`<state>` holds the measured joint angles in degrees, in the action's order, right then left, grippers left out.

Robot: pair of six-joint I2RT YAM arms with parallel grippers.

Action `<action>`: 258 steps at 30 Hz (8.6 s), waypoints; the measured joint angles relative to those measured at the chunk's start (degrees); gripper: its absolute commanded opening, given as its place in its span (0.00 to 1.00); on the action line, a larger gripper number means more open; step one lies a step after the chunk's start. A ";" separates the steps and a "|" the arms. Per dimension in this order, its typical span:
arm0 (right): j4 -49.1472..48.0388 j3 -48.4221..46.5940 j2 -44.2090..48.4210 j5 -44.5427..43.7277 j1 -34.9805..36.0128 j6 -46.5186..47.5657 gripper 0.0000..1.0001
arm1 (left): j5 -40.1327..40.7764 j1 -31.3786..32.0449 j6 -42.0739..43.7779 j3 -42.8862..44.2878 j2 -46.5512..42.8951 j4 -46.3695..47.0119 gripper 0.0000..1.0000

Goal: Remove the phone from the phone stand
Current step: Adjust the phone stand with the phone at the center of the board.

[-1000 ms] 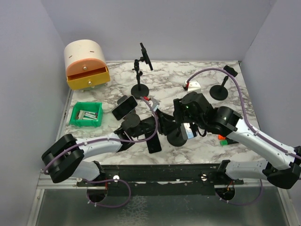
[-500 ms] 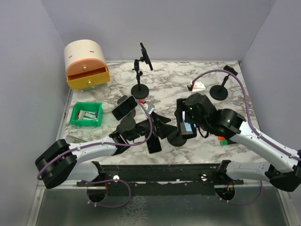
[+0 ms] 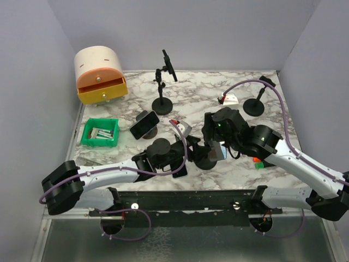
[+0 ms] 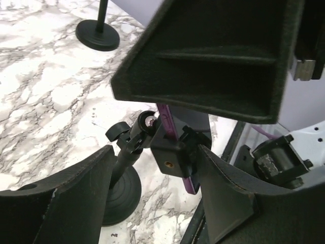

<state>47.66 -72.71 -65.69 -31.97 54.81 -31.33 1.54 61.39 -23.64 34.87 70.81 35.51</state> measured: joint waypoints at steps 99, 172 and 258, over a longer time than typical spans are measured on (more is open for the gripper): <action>-8.33 13.53 13.88 2.19 0.24 -9.55 0.45 | 34.91 8.35 0.85 7.41 -0.20 -16.72 0.00; -21.33 34.82 46.82 8.63 0.11 1.11 0.86 | -20.83 -7.98 -22.29 -7.58 2.91 23.41 0.00; -22.69 15.50 6.29 11.74 2.25 54.90 0.75 | -39.74 -18.18 -5.25 27.19 11.26 -28.39 0.00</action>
<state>24.97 -57.21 -59.40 -20.23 57.06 23.57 -38.20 43.20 -28.88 62.06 82.06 7.11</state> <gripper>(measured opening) 0.828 0.094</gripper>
